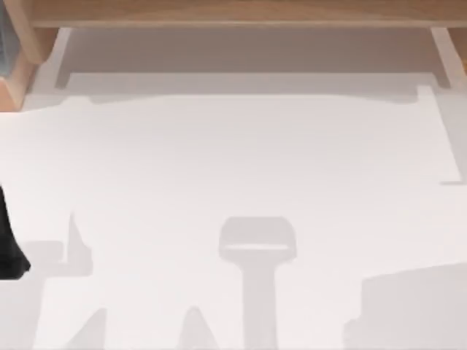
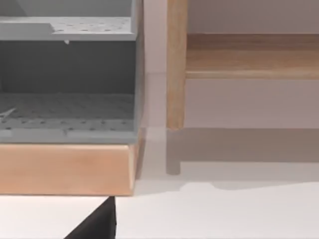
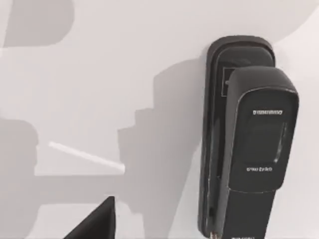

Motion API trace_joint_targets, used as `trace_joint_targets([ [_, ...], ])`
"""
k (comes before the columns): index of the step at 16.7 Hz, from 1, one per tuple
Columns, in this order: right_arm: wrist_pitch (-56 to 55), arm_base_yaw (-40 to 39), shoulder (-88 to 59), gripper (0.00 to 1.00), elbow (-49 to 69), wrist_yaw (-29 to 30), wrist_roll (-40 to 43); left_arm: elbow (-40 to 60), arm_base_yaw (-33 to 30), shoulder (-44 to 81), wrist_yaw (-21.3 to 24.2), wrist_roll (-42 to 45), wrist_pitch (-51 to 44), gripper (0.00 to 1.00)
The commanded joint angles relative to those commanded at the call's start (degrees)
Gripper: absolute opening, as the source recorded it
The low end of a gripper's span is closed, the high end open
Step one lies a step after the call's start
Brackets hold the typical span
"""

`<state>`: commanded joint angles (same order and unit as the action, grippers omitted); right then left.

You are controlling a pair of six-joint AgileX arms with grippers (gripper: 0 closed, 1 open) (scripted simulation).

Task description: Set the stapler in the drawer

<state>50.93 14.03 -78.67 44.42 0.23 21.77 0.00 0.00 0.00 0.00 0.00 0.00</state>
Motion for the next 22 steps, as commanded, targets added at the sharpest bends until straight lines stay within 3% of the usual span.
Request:
trace_joint_targets([
  [9, 2.72, 0.68, -4.99, 1.0, 2.88, -0.32, 1.27, 0.0, 0.0, 0.0, 0.0, 0.0, 0.0, 1.0],
  [16, -9.32, 0.78, -10.63, 1.0, -3.3, -0.35, 1.13, 0.0, 0.0, 0.0, 0.0, 0.0, 0.0, 1.0],
  [21, -10.33, 0.79, -11.28, 1.0, -3.94, -0.35, 1.13, 0.0, 0.0, 0.0, 0.0, 0.0, 0.0, 1.0],
  [22, -10.33, 0.79, -11.28, 0.92, -3.94, -0.35, 1.13, 0.0, 0.0, 0.0, 0.0, 0.0, 0.0, 1.0],
])
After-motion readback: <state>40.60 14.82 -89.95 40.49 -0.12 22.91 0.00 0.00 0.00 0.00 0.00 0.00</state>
